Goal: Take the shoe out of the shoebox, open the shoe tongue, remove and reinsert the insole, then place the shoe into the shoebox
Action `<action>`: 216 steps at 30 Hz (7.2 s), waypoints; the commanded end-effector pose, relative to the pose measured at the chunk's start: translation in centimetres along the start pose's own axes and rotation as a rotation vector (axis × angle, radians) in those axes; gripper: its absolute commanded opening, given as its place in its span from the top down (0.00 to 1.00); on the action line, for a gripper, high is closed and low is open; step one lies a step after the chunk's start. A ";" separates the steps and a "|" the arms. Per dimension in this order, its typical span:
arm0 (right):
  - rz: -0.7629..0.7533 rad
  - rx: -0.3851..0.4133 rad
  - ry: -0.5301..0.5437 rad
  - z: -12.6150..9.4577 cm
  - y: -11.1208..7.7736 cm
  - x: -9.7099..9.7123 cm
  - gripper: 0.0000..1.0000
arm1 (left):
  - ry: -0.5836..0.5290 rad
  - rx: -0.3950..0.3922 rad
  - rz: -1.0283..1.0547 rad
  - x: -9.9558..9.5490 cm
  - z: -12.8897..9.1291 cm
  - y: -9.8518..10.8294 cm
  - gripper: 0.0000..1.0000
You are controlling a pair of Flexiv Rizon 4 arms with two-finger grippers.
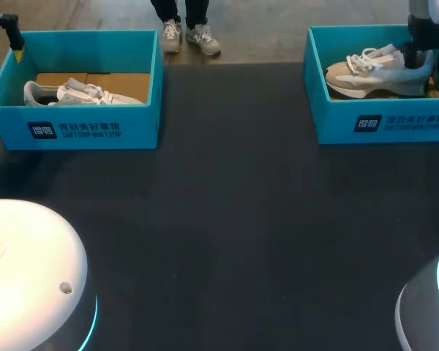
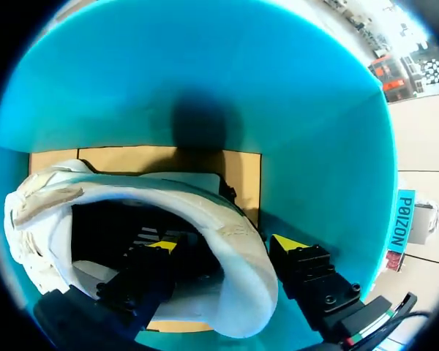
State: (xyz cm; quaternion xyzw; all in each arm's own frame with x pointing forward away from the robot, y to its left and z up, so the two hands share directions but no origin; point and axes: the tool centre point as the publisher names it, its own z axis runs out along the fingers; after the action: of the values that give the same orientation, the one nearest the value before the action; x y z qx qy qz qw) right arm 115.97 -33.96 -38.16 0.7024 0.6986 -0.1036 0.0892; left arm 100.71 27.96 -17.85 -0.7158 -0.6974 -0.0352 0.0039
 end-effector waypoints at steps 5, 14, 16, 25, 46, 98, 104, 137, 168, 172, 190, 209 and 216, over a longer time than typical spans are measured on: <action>-0.012 0.026 0.014 0.8 0.7 0.5 0.44 | 0.001 -0.002 0.001 0.0 0.0 -0.1 0.00; -0.001 0.034 0.016 0.7 -0.2 0.2 1.00 | 0.001 -0.002 0.001 0.0 0.0 -0.1 0.00; 0.002 0.034 0.017 0.6 -0.4 0.1 1.00 | 0.001 -0.002 0.001 0.0 0.0 -0.1 0.00; 0.022 0.011 0.016 -0.9 -1.1 -0.3 1.00 | 0.001 -0.002 0.001 0.0 0.0 -0.1 0.00; 0.074 -0.065 -0.005 -6.5 -1.8 -3.2 1.00 | 0.001 -0.002 0.001 0.0 0.0 -0.1 0.00; 0.286 -0.134 0.062 -26.9 -24.6 5.5 1.00 | 0.001 -0.002 0.001 0.0 0.0 -0.1 0.00; 0.307 -0.128 0.055 -27.3 -26.6 7.6 1.00 | 0.001 -0.002 0.001 0.0 0.0 -0.1 0.00; 0.346 -0.111 0.027 -23.9 -36.8 17.0 1.00 | 0.001 -0.002 0.001 0.0 0.0 -0.1 0.00; 0.354 -0.010 0.108 -20.4 -44.0 26.2 1.00 | 0.001 -0.002 0.001 0.0 0.0 -0.1 0.00; 0.354 -0.010 0.108 -20.4 -44.0 26.2 1.00 | 0.001 -0.002 0.001 0.0 0.0 -0.1 0.00; 0.344 0.014 -0.001 -17.2 -50.7 35.2 1.00 | 0.001 -0.002 0.001 0.0 0.0 -0.1 0.00; 0.322 -0.052 -0.026 -14.2 -53.6 39.5 1.00 | 0.001 -0.002 0.001 0.0 0.0 -0.1 0.00; 0.293 -0.071 -0.060 -13.3 -53.1 40.3 1.00 | 0.001 -0.002 0.001 0.0 0.0 -0.1 0.00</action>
State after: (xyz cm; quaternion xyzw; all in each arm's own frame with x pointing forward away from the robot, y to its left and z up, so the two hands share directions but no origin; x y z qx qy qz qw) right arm 63.41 6.22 -34.31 0.7606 0.6361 -0.0706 0.1093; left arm 100.71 27.96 -17.84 -0.7158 -0.6974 -0.0352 0.0037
